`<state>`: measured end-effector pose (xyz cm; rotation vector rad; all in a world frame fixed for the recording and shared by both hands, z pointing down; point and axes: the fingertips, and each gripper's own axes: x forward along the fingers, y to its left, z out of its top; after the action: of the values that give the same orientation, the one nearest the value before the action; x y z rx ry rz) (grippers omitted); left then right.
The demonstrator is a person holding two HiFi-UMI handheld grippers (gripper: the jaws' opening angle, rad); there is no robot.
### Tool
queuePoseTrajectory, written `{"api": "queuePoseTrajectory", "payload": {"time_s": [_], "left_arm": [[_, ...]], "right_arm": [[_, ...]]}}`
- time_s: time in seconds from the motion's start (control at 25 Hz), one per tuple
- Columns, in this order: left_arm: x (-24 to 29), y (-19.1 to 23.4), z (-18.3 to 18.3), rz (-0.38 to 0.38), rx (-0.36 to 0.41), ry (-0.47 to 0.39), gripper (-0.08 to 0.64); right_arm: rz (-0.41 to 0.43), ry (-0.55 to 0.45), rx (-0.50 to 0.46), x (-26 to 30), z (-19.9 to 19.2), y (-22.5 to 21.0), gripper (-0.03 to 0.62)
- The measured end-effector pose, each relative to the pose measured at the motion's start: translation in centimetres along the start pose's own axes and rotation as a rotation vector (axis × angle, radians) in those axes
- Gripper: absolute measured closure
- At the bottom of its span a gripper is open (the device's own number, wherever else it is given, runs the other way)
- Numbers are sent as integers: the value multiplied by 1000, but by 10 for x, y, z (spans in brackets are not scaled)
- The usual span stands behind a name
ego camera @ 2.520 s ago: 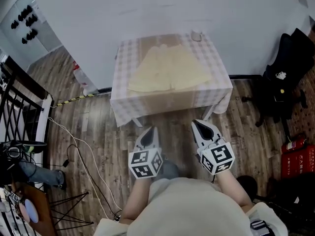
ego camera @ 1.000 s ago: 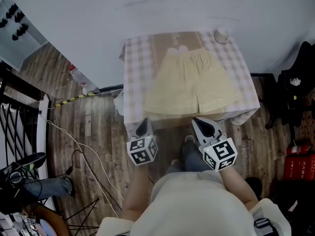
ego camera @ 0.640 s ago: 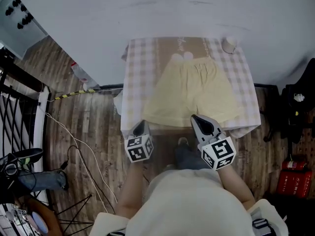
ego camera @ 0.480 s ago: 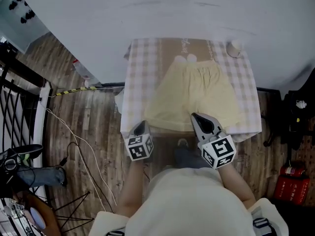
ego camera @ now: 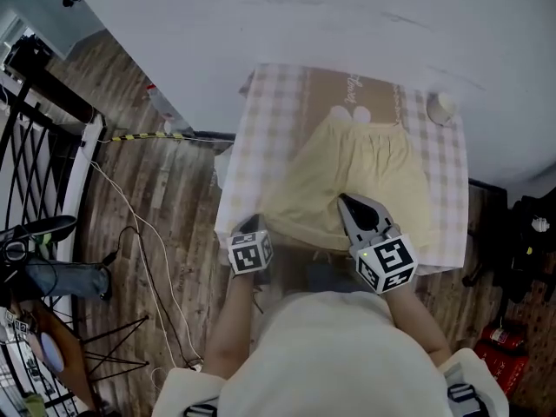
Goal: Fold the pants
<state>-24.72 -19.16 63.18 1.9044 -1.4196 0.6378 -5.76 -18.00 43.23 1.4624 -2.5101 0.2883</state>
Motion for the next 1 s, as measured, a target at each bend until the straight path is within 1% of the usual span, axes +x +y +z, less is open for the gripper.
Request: {"api": "queuePoseTrajectory", "payload": {"time_s": [0.16, 0.32, 0.48, 0.64, 0.68, 0.72, 0.76, 0.8, 0.84, 0.92, 1.0], "left_arm": [[1, 1, -1, 43, 9, -9, 552], [-3, 5, 3, 130, 20, -30, 551], [0, 9, 2, 177, 17, -18, 551], [0, 11, 3, 251, 45, -35, 540], [-1, 12, 3, 275, 41, -38, 527], [-2, 14, 2, 294, 31, -41, 490], [-3, 15, 2, 301, 18, -44, 463], [-4, 15, 2, 297, 6, -43, 460], [-4, 14, 2, 286, -3, -38, 462], [-2, 13, 1, 263, 4, -18, 462], [0, 12, 1, 244, 11, -4, 483]], "right_arm": [[46, -4, -6, 12, 5, -2, 592], [88, 1, -7, 18, 5, -5, 592], [121, 9, -5, 23, 3, -9, 592], [150, 16, -2, 24, 2, -13, 592], [156, 18, 0, 24, 2, -13, 592], [162, 20, 2, 24, 1, -14, 592], [166, 22, 5, 24, 0, -16, 592], [168, 24, 8, 23, -1, -18, 592], [170, 28, 13, 23, -2, -20, 592], [170, 37, 27, 25, -5, -21, 592], [172, 43, 40, 30, -7, -17, 592]]}}
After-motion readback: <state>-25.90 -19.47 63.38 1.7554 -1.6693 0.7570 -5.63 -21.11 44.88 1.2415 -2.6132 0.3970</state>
